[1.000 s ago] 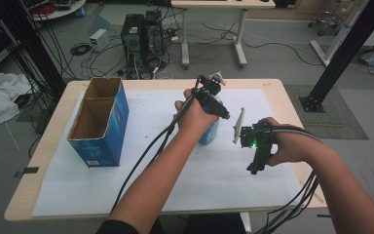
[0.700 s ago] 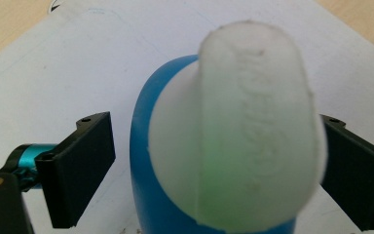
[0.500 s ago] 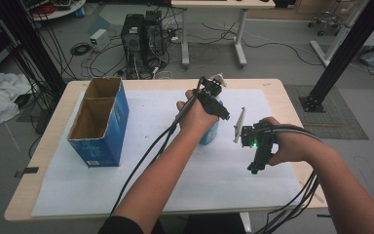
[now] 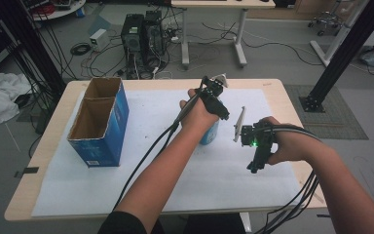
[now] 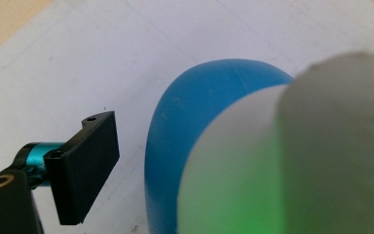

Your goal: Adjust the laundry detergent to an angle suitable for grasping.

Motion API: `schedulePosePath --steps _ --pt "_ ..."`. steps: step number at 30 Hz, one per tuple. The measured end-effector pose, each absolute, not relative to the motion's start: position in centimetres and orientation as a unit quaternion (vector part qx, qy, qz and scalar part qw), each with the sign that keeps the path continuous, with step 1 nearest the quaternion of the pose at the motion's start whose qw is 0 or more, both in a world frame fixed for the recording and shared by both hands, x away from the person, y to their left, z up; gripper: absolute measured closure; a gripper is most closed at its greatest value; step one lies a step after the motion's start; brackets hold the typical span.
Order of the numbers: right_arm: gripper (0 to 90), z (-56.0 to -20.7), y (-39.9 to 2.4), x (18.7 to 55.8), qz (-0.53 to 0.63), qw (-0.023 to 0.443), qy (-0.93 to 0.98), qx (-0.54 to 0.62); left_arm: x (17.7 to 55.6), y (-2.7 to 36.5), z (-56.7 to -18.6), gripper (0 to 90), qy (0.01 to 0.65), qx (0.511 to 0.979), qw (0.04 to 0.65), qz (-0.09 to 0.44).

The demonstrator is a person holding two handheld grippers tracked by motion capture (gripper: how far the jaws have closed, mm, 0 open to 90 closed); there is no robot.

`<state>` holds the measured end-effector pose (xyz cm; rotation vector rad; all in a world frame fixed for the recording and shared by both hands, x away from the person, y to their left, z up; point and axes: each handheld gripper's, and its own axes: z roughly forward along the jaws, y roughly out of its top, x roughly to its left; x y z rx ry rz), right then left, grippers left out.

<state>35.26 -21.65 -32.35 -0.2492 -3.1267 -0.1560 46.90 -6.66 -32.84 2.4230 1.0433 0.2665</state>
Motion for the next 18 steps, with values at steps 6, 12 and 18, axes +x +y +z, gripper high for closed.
schedulePosePath --steps 6,12,18 --pt "13.0 -32.36 -21.8 35.23 -0.05 -0.001 -0.995 -0.084 46.98 -6.64 -32.78 14.1 0.38 0.889 0.235 0.096" --pt "13.0 -32.3 -21.85 35.14 -0.054 -0.001 -0.994 -0.09 46.94 -6.71 -32.83 17.9 0.381 0.891 0.228 0.097" --pt "13.0 -32.55 -21.94 35.13 -0.051 0.0 -0.995 -0.087 46.87 -6.68 -32.69 21.4 0.384 0.889 0.228 0.101"
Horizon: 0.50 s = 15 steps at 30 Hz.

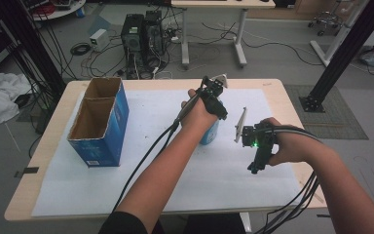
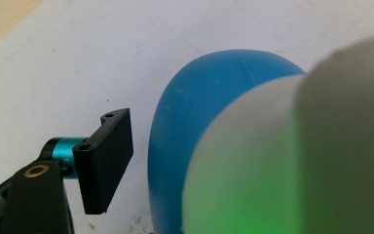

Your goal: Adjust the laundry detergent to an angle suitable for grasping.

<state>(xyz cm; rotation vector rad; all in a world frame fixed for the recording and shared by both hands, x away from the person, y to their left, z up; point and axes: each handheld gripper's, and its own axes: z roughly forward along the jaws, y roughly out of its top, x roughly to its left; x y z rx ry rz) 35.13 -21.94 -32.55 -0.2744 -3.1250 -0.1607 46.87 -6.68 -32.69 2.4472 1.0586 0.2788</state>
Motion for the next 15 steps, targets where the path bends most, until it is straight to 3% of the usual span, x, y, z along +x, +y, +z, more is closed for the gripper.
schedulePosePath --steps 15 --pt "13.0 -32.67 -21.71 35.18 -0.051 0.001 -0.995 -0.087 46.55 -6.96 -32.64 30.7 0.385 0.889 0.225 0.102"
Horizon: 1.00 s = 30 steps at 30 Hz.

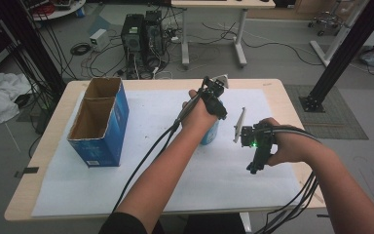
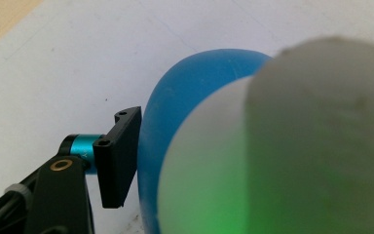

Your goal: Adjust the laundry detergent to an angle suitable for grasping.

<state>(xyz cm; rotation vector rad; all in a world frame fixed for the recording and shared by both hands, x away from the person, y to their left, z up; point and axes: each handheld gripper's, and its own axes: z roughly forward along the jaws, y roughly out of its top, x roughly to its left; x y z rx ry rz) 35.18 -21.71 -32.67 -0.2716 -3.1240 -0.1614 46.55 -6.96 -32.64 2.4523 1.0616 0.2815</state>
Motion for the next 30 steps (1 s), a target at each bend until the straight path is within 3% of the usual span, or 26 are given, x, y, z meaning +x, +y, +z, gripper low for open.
schedulePosePath --steps 16,30 --pt "13.0 -32.88 -21.75 35.28 -0.05 0.003 -0.994 -0.093 46.38 -7.35 -32.7 41.7 0.384 0.89 0.224 0.1" --pt "13.0 -32.92 -21.38 35.36 -0.046 0.007 -0.995 -0.094 45.92 -6.89 -32.01 44.4 0.362 0.9 0.233 0.072"
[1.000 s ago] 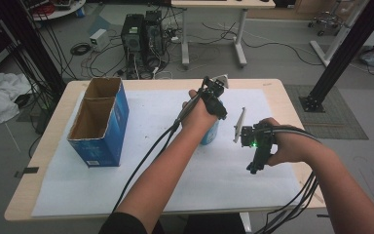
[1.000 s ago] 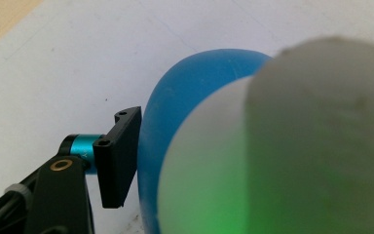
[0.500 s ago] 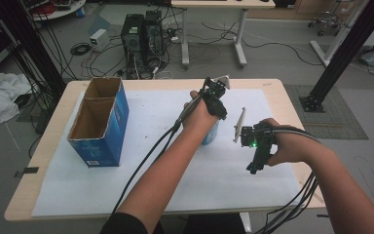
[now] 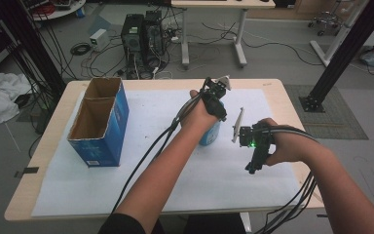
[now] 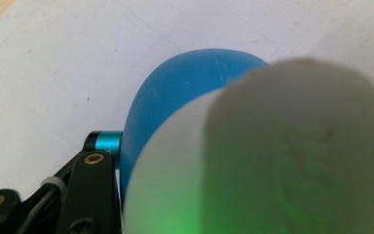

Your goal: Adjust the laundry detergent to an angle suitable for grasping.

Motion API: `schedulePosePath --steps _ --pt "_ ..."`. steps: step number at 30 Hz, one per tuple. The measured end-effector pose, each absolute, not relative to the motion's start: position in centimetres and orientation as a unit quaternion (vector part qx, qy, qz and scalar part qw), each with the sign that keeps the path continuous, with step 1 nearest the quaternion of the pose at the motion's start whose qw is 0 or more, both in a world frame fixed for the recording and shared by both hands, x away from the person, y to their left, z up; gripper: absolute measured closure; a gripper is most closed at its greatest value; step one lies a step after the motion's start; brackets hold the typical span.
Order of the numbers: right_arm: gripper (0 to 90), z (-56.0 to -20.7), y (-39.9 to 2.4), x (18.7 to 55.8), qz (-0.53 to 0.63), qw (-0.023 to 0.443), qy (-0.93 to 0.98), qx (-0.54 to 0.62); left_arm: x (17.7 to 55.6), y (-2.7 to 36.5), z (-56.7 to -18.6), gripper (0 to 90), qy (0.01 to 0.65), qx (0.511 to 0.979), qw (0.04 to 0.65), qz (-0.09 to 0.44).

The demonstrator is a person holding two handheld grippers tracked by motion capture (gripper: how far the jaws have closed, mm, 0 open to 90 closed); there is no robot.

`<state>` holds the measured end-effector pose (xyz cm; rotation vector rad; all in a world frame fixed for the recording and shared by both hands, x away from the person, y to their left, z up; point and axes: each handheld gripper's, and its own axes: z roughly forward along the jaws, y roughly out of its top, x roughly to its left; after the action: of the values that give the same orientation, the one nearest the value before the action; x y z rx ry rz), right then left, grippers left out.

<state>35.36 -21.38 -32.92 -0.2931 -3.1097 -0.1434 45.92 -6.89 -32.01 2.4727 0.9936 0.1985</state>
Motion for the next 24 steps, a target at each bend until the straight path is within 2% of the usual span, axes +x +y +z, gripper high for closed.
schedulePosePath --steps 5,16,24 --pt "13.0 -32.7 -21.1 35.4 -0.05 0.002 -0.995 -0.086 45.4 -5.6 -30.6 44.4 0.351 0.9 0.252 0.064" --pt "13.0 -32.4 -20.5 35.1 -0.048 -0.001 -0.995 -0.084 44.3 -3.5 -28.8 44.3 0.31 0.917 0.242 0.064" --pt "13.0 -32.1 -19.7 34.8 -0.045 -0.006 -0.995 -0.084 43.2 -0.7 -27.6 44.1 0.246 0.936 0.241 0.075"
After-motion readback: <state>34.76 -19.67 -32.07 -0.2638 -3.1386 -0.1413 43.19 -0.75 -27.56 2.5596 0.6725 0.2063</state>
